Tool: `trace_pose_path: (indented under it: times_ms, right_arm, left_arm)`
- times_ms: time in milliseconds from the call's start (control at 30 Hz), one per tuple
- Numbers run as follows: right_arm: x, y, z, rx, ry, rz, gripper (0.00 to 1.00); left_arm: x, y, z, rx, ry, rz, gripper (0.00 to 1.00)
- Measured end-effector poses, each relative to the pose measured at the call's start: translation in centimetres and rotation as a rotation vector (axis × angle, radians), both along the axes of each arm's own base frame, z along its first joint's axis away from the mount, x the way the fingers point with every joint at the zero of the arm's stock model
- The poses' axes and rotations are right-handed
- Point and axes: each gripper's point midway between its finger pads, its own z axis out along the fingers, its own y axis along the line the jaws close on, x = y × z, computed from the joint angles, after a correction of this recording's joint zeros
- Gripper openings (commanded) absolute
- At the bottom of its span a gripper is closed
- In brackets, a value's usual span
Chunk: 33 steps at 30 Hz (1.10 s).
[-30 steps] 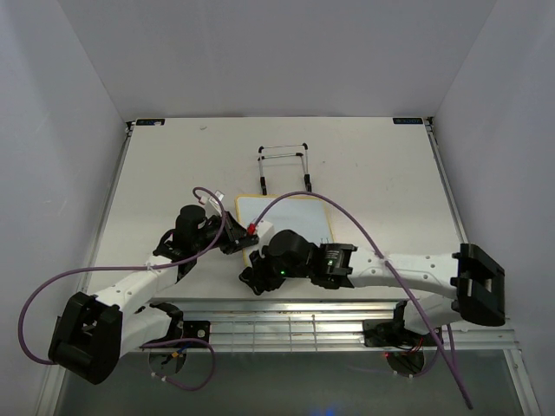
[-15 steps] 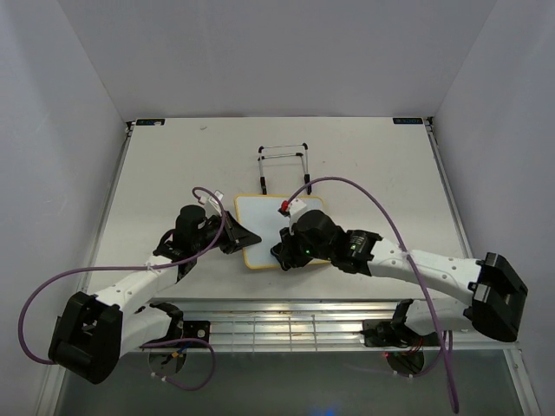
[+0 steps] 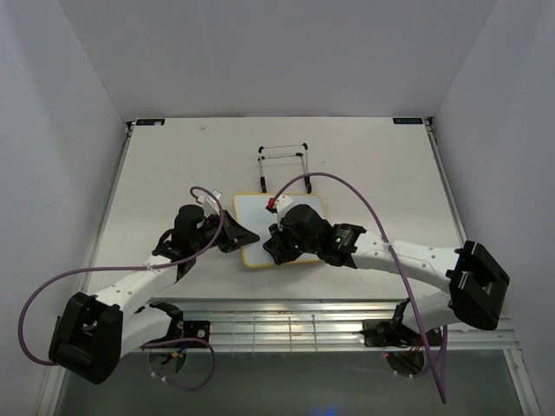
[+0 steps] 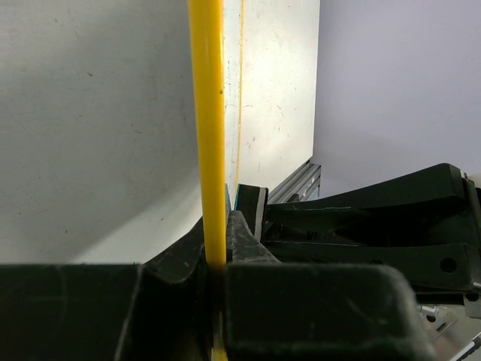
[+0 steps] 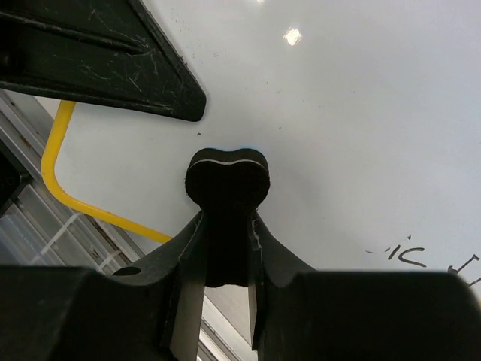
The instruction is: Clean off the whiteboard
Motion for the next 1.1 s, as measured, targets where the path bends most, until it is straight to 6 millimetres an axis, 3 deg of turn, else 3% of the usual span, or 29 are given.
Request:
trace_pose_path:
  times_ms: [733, 1100]
  right_arm:
    - [1.7, 1.7, 0.4, 0.000, -0.013, -0.026, 0.08]
    - [4.9, 0.6, -0.2, 0.068, 0.079, -0.218, 0.08]
  left_arm:
    - [0.8, 0.7, -0.1, 0.011, -0.007, 0.039, 0.00]
    - [1.6, 0.9, 0.0, 0.018, -0.031, 0.076, 0.00]
